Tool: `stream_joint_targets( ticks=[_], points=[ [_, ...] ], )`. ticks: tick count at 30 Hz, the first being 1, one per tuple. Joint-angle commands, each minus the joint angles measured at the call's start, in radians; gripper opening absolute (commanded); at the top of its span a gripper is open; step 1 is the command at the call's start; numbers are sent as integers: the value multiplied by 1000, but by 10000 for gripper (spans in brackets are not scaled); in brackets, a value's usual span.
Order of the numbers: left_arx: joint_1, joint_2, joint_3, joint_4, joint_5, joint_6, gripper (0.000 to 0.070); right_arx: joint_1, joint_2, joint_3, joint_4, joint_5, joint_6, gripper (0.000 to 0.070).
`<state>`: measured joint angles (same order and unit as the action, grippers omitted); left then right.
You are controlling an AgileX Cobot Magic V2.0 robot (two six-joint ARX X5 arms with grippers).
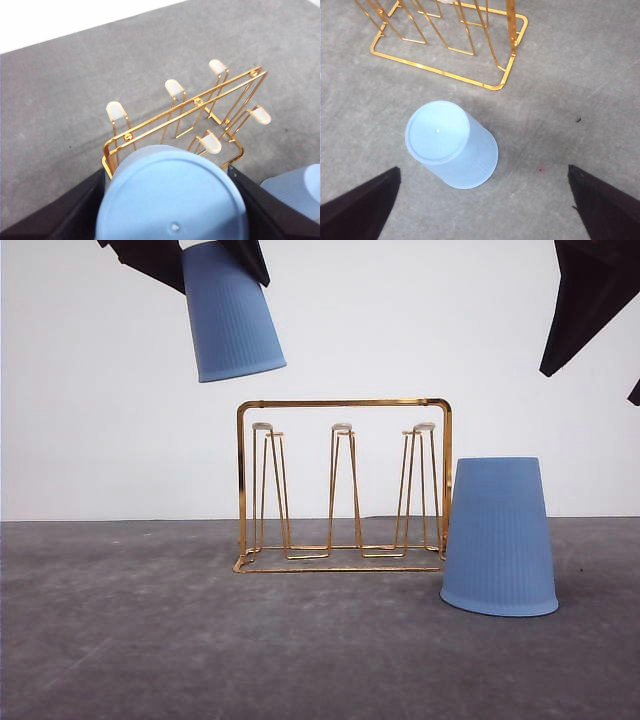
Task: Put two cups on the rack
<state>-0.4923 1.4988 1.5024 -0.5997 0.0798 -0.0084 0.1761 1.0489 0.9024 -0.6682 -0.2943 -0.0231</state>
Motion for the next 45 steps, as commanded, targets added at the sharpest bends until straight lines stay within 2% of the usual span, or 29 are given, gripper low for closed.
stream_joint_targets(
  ticks=[1,9,11,15,16,23,27,31,39,45],
  points=[
    [-5,50,16,18,-4,24,353,3,9,12,9,-1,-7,685],
    [-6,227,16,59,-5,23,355,3,9,12,9,-1,-8,685],
    [-6,270,16,61,-5,23,382,3,9,12,9,-1,-8,685],
    [-5,321,17,64,-4,20,508,3,9,12,8,-1,-8,685],
    [-5,324,17,64,-4,20,522,3,9,12,8,-1,-9,685],
    [-5,325,36,50,1,20,528,5,9,12,8,-9,-11,692],
    [-5,321,103,-17,18,25,528,19,13,12,20,-65,-10,700],
    [-5,321,212,-120,50,45,528,71,41,12,62,-64,12,700],
    [-4,308,413,-362,60,105,516,168,178,12,185,30,46,700],
    [39,239,418,-455,59,121,510,183,297,12,256,40,50,700]
  ],
)
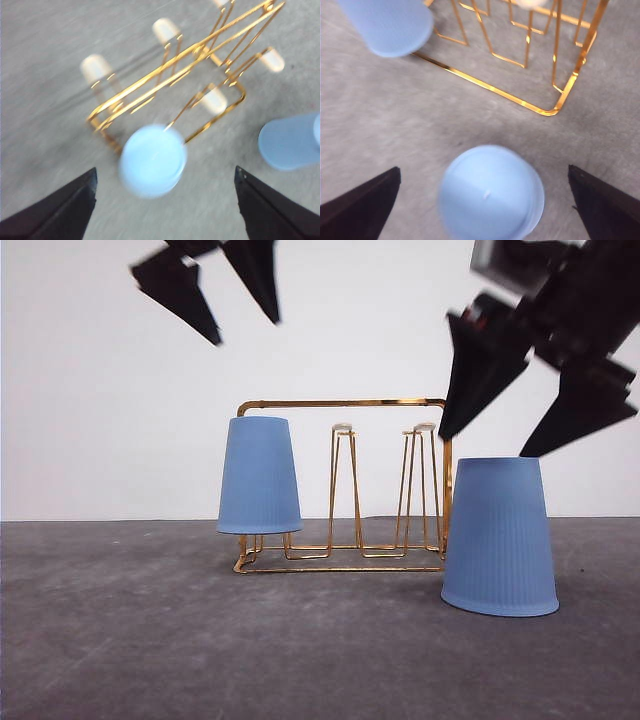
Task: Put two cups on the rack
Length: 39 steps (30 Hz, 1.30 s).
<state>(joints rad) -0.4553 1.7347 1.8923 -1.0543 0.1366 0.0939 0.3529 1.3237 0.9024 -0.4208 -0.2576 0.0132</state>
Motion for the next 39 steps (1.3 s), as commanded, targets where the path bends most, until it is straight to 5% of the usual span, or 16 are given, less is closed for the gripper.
stream_joint_targets(
  ticks=[1,7,12,14,27,39],
  points=[
    [14,-8,28,-13,2,19,510,6,40,12,13,9,14,700],
    [90,-73,19,-84,-9,18,509,6,133,12,31,22,13,690],
    [150,-148,-40,-103,-46,9,509,6,155,12,28,13,9,437],
    [169,-188,-90,-95,-53,-2,509,6,155,12,31,5,6,397],
    [196,-453,-626,102,-59,-52,509,5,-12,185,-160,-4,-51,397],
    [202,-455,-713,148,-61,-61,509,5,-21,297,-45,-4,-73,397]
  ],
)
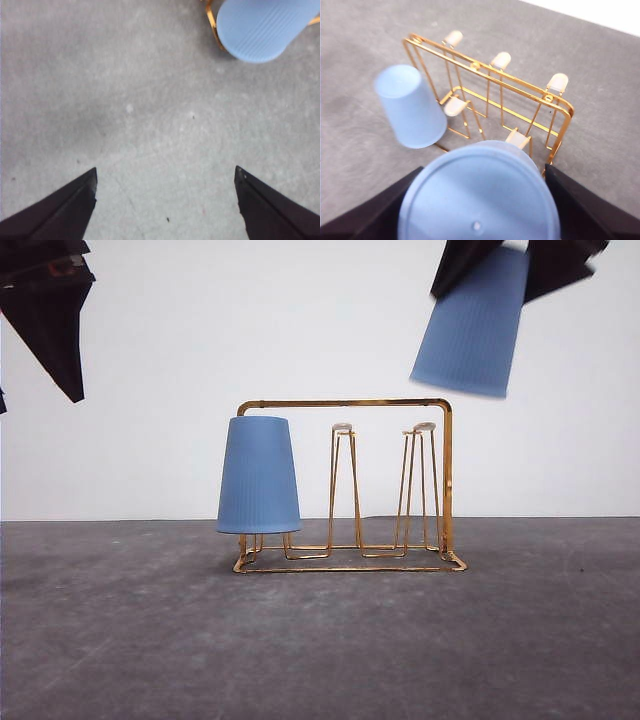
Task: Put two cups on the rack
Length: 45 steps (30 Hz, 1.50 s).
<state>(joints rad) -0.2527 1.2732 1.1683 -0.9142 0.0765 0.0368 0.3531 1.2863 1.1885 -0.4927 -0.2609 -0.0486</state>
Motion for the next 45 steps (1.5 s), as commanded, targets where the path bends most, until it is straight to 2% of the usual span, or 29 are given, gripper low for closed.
stream_joint_targets(
  ticks=[1,12,18,19,20,23,25,34,40,45],
  points=[
    [-1,6,11,11,-1,-5,509,5,33,11,56,0,-7,397],
    [-1,6,11,22,-1,-5,509,5,279,21,205,37,3,397],
    [-1,6,11,23,-1,-7,509,3,379,21,237,52,4,403],
    [0,6,11,24,-1,-7,509,3,389,21,239,52,3,416],
    [2,6,11,27,-1,-7,509,3,393,21,239,52,3,457],
    [12,6,11,40,-1,-7,509,3,395,21,241,52,8,668],
    [18,6,11,54,-1,-7,509,2,389,21,240,51,21,700],
    [98,6,11,101,-1,1,509,-18,220,21,138,58,60,700],
    [202,6,11,99,3,0,509,-72,20,1,-4,161,58,700],
    [232,6,11,96,21,0,510,-146,-167,-104,-53,185,67,700]
  ],
)
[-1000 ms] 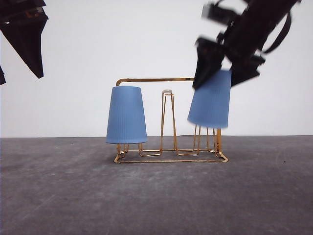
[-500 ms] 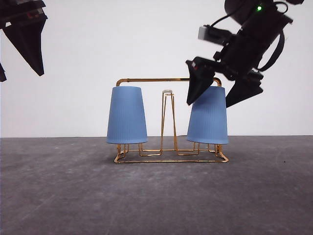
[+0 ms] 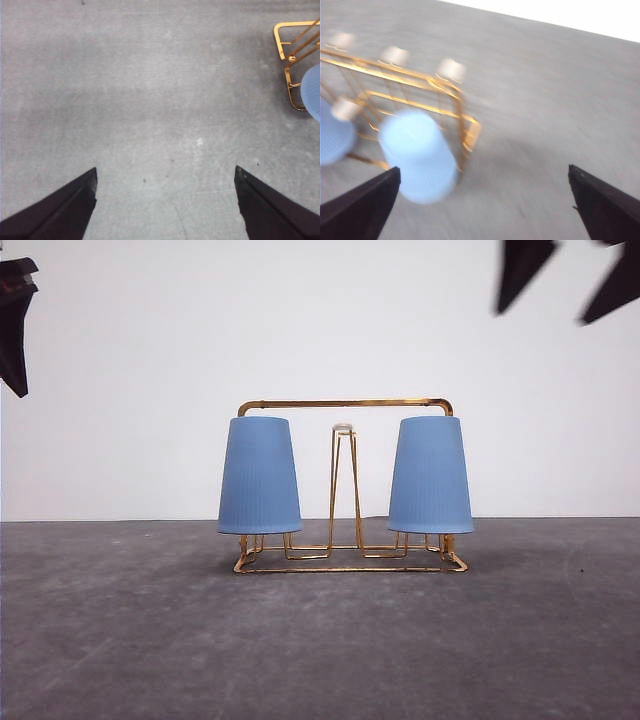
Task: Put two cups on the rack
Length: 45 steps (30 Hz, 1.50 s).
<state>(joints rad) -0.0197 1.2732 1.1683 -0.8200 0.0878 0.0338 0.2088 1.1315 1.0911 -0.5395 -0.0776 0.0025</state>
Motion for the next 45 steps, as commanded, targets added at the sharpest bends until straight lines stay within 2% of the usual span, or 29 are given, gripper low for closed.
stream_joint_targets(
  ticks=[1,8,14,15,16,17,18,19,23,25,38,41,45],
  points=[
    [0,6,11,2,16,3,510,-15,-45,-32,-14,1,23,700],
    [0,6,11,2,21,3,510,-93,-250,-216,-23,18,35,700],
    [0,6,11,2,21,-1,510,-115,-279,-254,-44,15,38,698],
    [0,6,11,2,21,-3,491,-115,-279,-254,-45,15,39,586],
    [0,6,11,2,22,-5,449,-115,-278,-254,-44,16,40,410],
    [0,6,11,0,22,-4,280,-115,-278,-254,-44,15,39,109],
    [0,6,11,-1,23,-4,129,-115,-278,-254,-40,15,40,20],
    [0,6,11,0,25,-4,2,-115,-277,-254,-35,15,42,29],
    [0,6,11,5,25,-19,16,-114,-276,-254,-40,17,50,15],
    [0,6,11,6,25,-23,16,-114,-276,-254,-62,14,84,15],
    [-3,6,11,7,24,-23,16,-114,-277,-254,-20,19,84,15],
    [5,-6,10,8,-10,-3,16,-114,-277,-254,-5,19,84,15],
    [5,-85,-60,89,-17,15,16,-114,-277,-254,6,19,84,15]
  ],
)
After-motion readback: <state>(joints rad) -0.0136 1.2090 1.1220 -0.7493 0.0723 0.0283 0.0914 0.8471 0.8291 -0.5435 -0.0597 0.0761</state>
